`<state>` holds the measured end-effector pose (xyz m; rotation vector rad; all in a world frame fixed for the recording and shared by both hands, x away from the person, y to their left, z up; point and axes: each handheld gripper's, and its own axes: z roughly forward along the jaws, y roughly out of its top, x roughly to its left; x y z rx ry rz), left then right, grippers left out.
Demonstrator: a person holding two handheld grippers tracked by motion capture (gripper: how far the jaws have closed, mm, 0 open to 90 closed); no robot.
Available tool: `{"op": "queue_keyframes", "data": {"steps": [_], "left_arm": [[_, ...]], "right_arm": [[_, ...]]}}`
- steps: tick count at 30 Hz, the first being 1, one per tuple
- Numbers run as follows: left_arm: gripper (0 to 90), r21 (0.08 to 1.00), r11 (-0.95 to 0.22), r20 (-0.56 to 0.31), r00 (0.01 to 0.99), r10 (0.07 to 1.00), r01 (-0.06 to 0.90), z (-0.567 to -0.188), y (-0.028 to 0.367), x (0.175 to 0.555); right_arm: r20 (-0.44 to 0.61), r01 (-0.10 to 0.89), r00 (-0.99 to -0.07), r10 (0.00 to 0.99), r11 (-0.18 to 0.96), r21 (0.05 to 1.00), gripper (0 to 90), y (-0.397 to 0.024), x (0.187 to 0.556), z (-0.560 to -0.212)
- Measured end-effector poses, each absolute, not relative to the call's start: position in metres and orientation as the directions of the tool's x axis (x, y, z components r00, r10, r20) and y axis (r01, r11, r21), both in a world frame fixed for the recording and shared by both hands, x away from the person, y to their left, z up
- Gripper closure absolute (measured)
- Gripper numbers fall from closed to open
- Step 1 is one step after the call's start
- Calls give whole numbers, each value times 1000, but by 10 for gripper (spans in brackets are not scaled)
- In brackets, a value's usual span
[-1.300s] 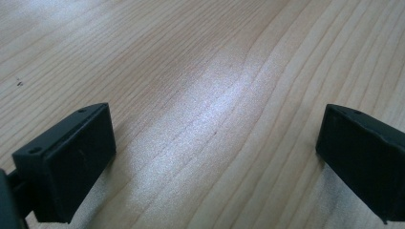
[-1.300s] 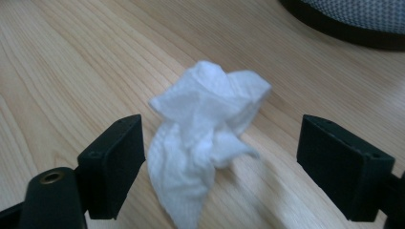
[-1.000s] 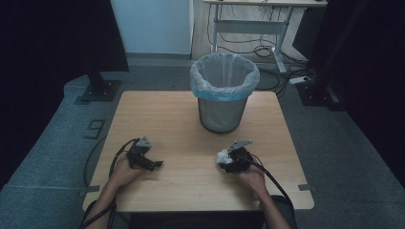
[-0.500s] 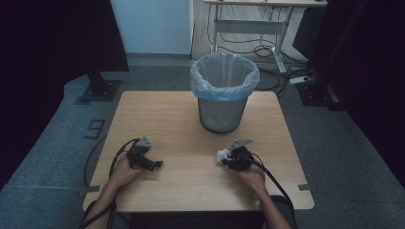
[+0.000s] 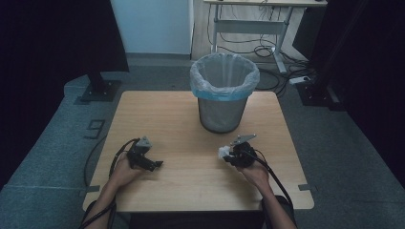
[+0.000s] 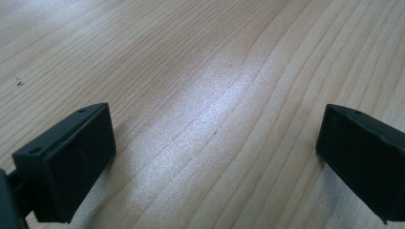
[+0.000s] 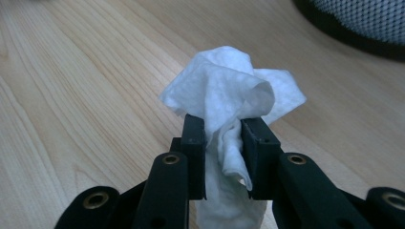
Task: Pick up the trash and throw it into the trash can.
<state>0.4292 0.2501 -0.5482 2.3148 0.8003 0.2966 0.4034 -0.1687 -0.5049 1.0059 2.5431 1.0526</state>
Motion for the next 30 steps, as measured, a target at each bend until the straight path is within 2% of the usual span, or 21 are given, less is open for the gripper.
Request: {"op": "queue_keyframes", "data": {"steps": [30], "left_arm": [[0, 657, -591, -5, 786, 618, 468, -548, 250, 429]], "right_arm": [[65, 502, -752, 656, 505, 702, 727, -177, 428, -424]]}}
